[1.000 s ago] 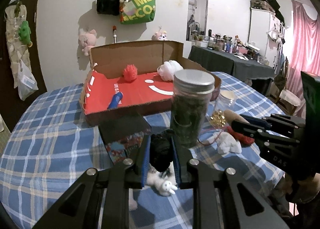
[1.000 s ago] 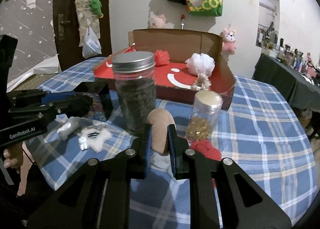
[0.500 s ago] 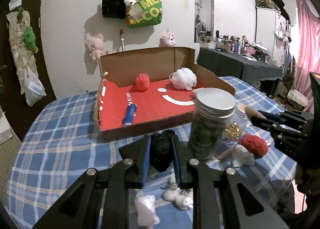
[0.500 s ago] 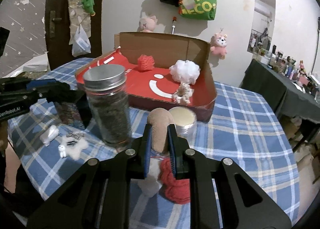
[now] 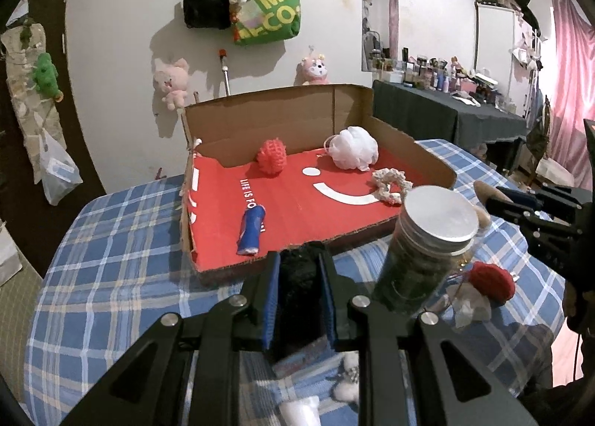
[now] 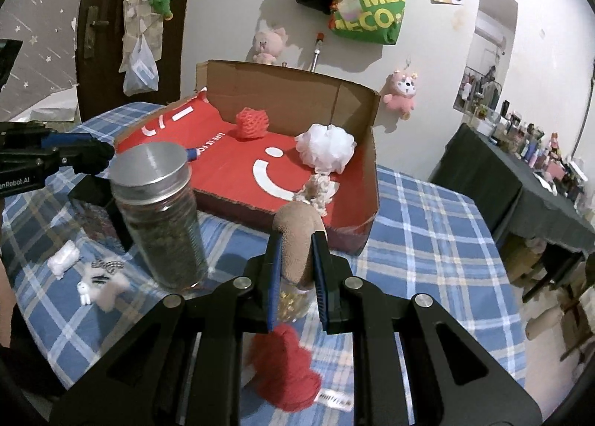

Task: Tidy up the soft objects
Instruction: 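Lift and carry the black ball and tan disc over into the box, then open the left tool releasing the black ball while the right tool releases the tan disc, then withdraw both open tools from the box back over the table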

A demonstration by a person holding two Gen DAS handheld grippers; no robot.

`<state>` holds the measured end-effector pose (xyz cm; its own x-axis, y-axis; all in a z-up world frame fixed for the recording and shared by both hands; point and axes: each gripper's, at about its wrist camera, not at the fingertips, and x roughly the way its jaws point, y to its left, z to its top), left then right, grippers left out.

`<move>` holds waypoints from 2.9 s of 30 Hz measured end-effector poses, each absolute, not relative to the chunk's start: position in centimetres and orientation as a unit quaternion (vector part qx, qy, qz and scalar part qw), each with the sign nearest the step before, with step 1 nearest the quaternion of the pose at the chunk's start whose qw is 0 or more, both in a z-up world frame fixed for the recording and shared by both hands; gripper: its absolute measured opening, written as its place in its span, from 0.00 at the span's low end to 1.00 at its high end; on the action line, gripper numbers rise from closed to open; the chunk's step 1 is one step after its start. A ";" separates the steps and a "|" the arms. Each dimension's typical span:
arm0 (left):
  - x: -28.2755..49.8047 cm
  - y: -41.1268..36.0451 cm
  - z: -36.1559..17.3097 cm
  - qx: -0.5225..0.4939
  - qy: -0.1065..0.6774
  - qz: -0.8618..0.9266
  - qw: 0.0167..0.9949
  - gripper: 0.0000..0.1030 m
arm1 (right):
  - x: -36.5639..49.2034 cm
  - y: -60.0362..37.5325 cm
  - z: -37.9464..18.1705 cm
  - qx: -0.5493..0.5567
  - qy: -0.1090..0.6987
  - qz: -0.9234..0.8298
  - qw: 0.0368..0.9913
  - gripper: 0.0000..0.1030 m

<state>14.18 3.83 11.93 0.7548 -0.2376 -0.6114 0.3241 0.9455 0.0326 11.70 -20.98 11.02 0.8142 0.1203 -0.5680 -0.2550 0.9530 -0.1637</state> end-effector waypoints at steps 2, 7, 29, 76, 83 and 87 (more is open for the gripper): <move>15.1 3.8 12.1 0.069 0.323 -0.159 0.930 0.21 | 12.4 -21.0 11.3 -0.124 0.289 0.100 0.944 0.15; 17.9 3.9 12.1 0.060 0.348 -0.188 0.916 0.21 | 14.8 -21.5 11.8 -0.116 0.304 0.126 0.937 0.15; 31.6 -0.7 8.3 0.095 0.487 -0.268 0.826 0.22 | 30.9 -16.8 9.0 -0.091 0.510 0.320 0.793 0.17; 27.1 1.2 13.7 0.052 0.433 -0.239 0.867 0.84 | 29.1 -18.2 14.2 -0.099 0.478 0.266 0.831 0.70; 20.6 2.5 18.0 0.026 0.365 -0.237 0.900 0.97 | 23.0 -19.5 19.2 -0.079 0.413 0.246 0.873 0.78; 16.6 2.8 19.6 0.029 0.314 -0.222 0.923 1.00 | 18.8 -19.8 21.2 -0.085 0.364 0.226 0.899 0.85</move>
<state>16.62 2.76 19.60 0.7041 -0.3909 -0.5929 0.4278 0.8999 -0.0852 18.84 -19.80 21.17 0.6326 0.3442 -0.6938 -0.4680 0.8837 0.0117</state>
